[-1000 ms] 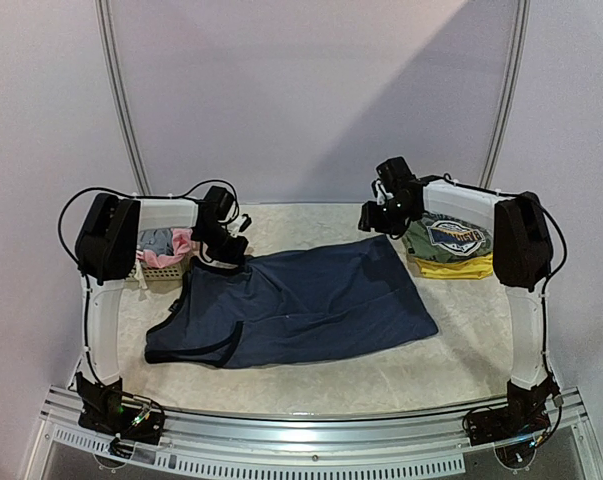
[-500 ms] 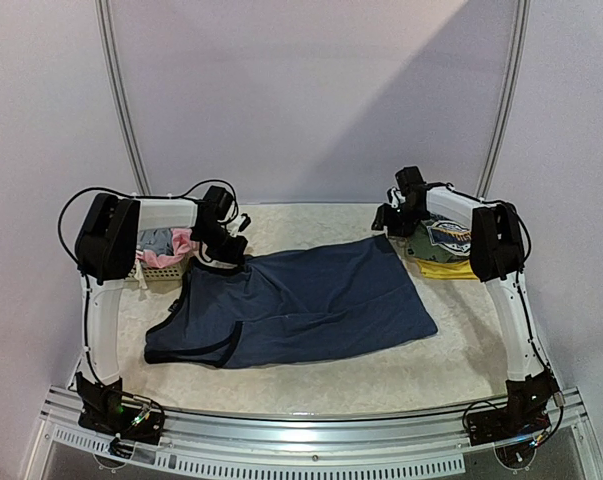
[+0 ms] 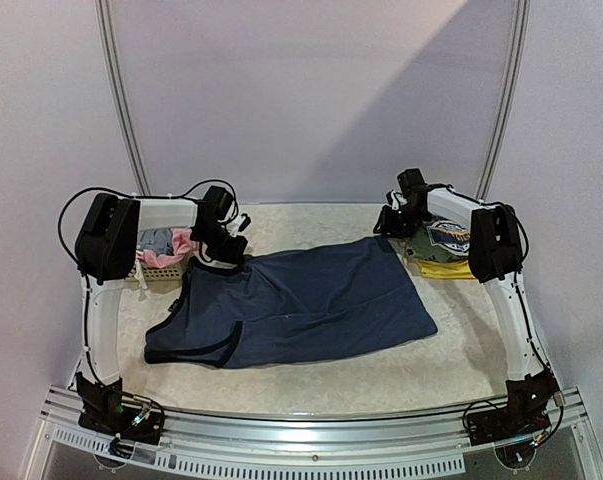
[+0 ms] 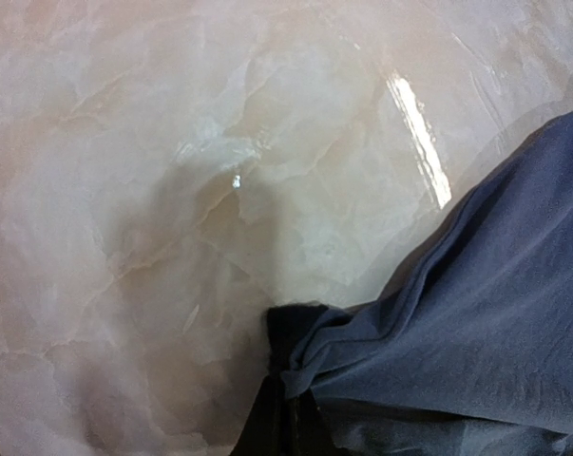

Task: Fold and stack the mixed laundry pile
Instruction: Pick up the 1/3-folded tank top from the center of the board.

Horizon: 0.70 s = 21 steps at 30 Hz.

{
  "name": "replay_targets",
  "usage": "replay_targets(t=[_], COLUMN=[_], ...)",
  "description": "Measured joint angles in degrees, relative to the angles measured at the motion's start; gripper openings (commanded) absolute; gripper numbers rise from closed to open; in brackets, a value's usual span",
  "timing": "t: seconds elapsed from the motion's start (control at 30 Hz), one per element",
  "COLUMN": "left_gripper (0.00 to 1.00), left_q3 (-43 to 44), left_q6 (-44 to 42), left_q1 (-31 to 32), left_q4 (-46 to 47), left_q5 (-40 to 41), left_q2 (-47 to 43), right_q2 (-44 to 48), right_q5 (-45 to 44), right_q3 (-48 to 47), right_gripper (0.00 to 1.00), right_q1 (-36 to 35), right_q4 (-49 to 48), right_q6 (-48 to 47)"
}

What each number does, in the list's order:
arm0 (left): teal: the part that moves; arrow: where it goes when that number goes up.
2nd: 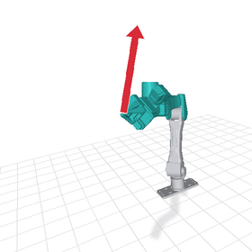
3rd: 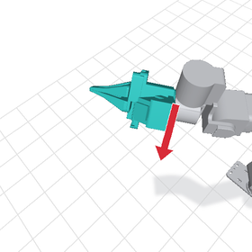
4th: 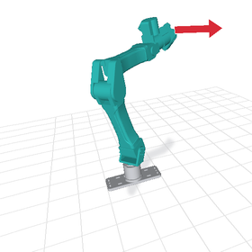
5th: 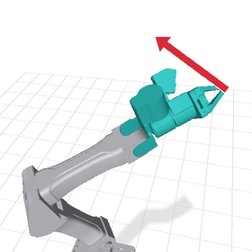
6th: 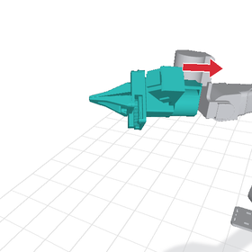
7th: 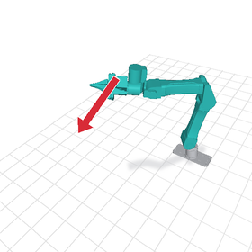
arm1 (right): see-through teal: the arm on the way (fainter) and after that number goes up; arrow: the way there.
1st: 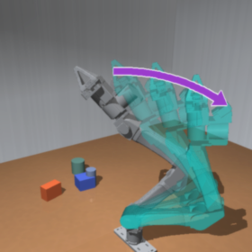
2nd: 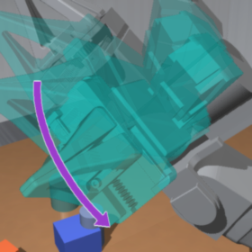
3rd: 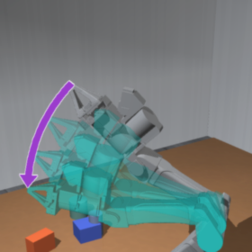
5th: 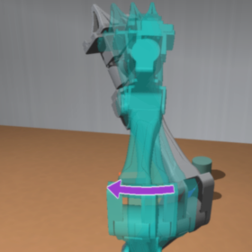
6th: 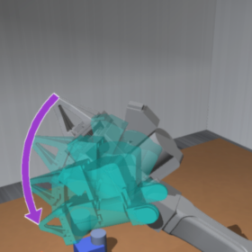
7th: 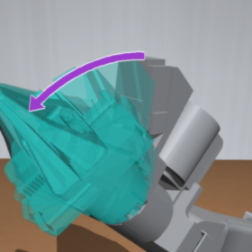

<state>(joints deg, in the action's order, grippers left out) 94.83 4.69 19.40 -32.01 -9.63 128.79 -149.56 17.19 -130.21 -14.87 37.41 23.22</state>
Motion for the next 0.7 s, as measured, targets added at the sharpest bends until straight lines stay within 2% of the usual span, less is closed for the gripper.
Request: replay_targets(t=[0.33,0.47,0.7], left_gripper=[0.0,0.0,0.0], left_q3=[0.0,0.1,1.0], left_q6=[0.1,0.1,0.2], left_q1=[0.0,0.0,0.0], left_q4=[-0.1,-0.2,-0.5], left_q5=[0.0,0.0,-0.2], left_q2=[0.0,0.0,0.1], right_q2=[2.3,2.8,2.8], right_q5=[-0.3,-0.9,-1.7], right_q3=[4.6,5.3,5.4], right_gripper=[0.31,0.26,0.04], right_q1=[0.2,0.2,0.2], right_q4=[-1.8,-1.8,-1.5], right_q6=[-0.4,-1.1,-1.9])
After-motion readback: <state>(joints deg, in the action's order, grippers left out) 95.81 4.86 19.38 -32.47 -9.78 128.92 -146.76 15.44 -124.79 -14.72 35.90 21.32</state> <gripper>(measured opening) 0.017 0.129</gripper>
